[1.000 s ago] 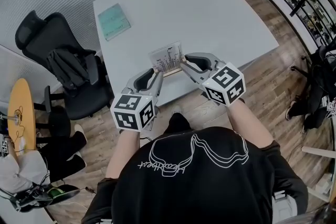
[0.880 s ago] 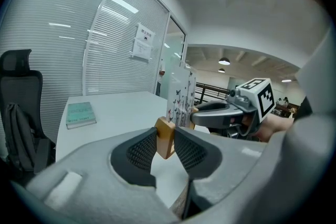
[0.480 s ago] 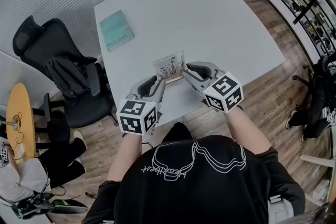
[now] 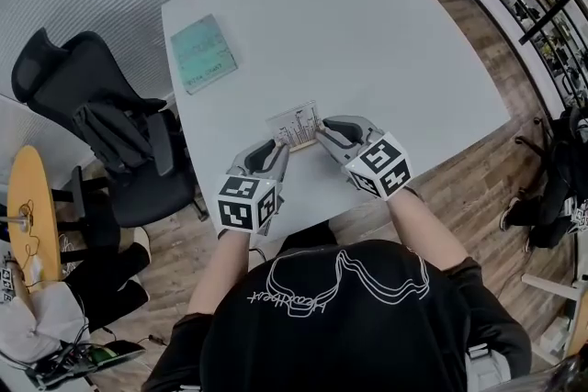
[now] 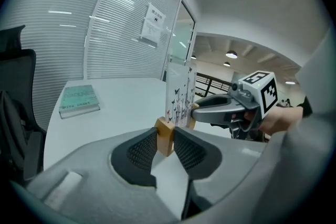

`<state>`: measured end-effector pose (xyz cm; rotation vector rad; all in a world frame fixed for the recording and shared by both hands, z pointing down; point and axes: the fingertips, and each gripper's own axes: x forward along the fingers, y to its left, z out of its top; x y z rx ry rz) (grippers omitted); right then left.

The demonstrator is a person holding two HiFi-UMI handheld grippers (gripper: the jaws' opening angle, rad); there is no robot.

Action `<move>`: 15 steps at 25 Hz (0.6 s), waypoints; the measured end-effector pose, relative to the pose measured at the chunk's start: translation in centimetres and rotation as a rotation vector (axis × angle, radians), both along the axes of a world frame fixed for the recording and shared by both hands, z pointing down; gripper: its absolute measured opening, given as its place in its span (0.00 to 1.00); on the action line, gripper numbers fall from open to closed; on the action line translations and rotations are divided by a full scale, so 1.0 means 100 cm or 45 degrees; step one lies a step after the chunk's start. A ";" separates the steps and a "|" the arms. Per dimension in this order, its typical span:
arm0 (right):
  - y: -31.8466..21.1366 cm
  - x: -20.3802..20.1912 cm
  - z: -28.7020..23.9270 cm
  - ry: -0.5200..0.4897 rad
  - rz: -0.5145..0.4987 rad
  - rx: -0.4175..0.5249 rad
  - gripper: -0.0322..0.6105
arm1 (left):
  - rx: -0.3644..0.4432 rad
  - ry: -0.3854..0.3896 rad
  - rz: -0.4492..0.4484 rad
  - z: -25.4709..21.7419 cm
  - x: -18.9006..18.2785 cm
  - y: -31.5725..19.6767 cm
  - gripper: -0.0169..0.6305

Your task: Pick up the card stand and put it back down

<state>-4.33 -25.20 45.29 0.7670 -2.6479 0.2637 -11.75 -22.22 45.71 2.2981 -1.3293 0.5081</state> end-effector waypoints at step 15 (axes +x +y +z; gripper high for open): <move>-0.024 -0.011 0.080 0.108 -0.031 -0.078 0.19 | -0.102 -0.036 0.033 0.078 -0.010 -0.023 0.19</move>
